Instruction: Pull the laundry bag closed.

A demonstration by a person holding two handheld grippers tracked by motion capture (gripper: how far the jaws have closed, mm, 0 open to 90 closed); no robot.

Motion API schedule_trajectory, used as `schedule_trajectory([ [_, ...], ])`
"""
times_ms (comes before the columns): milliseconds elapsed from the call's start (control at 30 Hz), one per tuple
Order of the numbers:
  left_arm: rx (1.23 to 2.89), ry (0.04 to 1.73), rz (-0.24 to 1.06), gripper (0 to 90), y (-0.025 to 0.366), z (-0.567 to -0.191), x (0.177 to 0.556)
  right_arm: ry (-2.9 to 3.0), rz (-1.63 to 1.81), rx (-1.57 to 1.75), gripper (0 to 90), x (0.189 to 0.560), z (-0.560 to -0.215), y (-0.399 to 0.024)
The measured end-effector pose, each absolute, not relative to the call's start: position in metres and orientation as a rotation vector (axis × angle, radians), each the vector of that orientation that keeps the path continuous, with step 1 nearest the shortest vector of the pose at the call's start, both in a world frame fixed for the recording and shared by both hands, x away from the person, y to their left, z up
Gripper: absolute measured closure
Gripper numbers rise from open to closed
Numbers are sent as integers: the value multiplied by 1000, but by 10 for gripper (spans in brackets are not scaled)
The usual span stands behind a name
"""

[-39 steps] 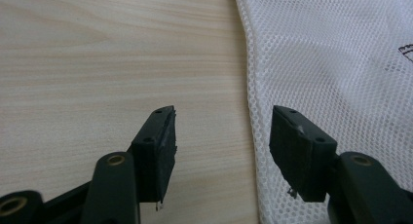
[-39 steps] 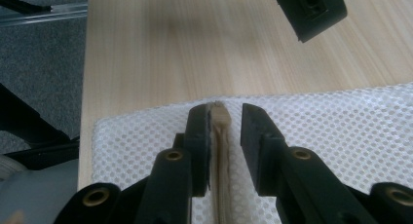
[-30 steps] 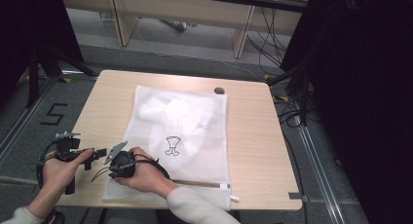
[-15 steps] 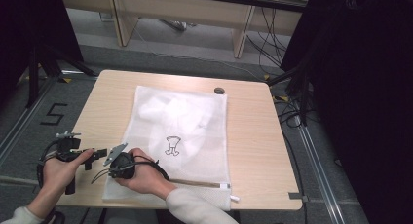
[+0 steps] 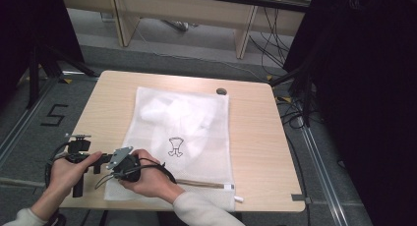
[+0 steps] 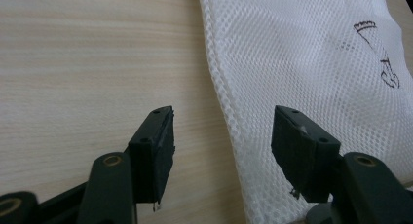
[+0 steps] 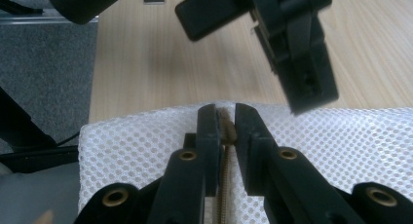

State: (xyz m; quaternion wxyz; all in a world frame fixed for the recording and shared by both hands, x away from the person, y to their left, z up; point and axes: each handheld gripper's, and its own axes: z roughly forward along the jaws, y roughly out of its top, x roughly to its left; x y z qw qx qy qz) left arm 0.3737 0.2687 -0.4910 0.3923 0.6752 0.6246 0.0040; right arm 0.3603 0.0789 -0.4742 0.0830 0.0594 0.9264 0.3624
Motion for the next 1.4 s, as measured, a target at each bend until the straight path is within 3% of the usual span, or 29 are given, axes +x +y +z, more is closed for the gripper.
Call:
schedule_trajectory([
  [567,1714,1630,-73,415,257,-497,380,2748,1072,167,822,351,-467,79],
  [900,1710,1660,-163,545,260,-495,380,2738,1081,171,822,347,-466,74],
  [1400,1734,1641,-216,589,259,-498,382,2720,1039,136,823,347,-467,73],
])
